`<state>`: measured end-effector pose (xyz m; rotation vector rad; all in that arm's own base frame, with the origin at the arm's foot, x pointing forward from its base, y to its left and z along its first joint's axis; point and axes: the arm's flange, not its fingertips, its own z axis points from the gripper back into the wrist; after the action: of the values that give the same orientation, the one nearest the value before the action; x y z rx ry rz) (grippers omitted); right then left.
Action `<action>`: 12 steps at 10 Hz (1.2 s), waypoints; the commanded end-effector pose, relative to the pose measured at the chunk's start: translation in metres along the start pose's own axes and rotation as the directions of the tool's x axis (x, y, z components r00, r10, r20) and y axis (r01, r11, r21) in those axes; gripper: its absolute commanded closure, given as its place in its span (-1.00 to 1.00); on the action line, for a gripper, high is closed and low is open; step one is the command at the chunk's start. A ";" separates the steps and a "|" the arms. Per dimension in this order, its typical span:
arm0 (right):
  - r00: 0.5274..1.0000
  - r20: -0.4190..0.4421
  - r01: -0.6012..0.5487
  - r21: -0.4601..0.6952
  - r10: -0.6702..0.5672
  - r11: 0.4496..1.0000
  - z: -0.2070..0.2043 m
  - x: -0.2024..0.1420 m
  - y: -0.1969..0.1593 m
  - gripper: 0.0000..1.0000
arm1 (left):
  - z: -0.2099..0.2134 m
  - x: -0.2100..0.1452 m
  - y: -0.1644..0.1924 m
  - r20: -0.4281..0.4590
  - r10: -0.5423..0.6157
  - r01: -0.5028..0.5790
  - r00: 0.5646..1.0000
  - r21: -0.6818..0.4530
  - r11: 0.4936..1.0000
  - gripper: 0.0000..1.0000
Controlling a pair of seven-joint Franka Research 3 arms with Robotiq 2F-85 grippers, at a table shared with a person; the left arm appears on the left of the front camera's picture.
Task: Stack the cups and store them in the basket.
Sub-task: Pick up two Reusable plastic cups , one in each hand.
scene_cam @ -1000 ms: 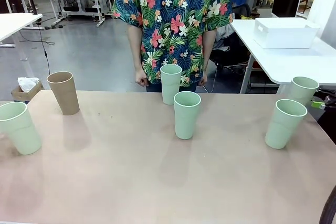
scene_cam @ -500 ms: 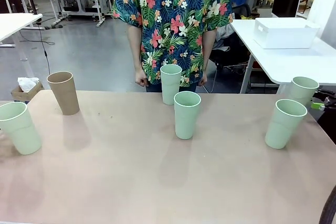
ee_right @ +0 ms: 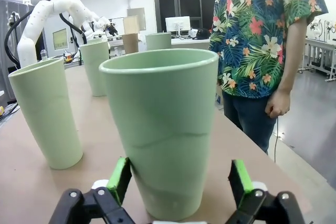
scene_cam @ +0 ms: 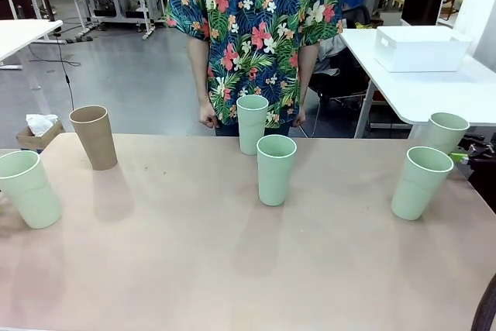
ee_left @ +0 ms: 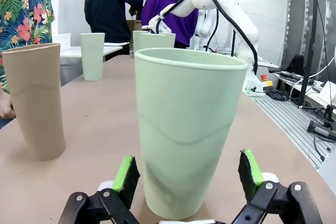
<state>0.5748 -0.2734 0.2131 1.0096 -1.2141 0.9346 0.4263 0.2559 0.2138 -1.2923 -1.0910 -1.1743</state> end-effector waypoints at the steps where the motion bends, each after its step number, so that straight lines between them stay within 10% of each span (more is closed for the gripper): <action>1: 1.000 -0.002 -0.026 -0.006 0.026 1.000 -0.009 -0.001 0.001 -1.00 | 0.000 0.000 -0.001 0.024 -0.013 0.013 1.000 0.002 1.000 -1.00; 12: 1.000 -0.004 0.017 0.050 -0.016 0.999 -0.020 0.001 0.005 -1.00 | -0.024 -0.006 0.004 0.056 -0.014 0.016 0.998 -0.035 0.999 -1.00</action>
<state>0.5786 -0.2604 0.2106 1.0390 -1.2032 0.9500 0.4315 0.2372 0.2058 -1.3561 -1.0863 -1.1715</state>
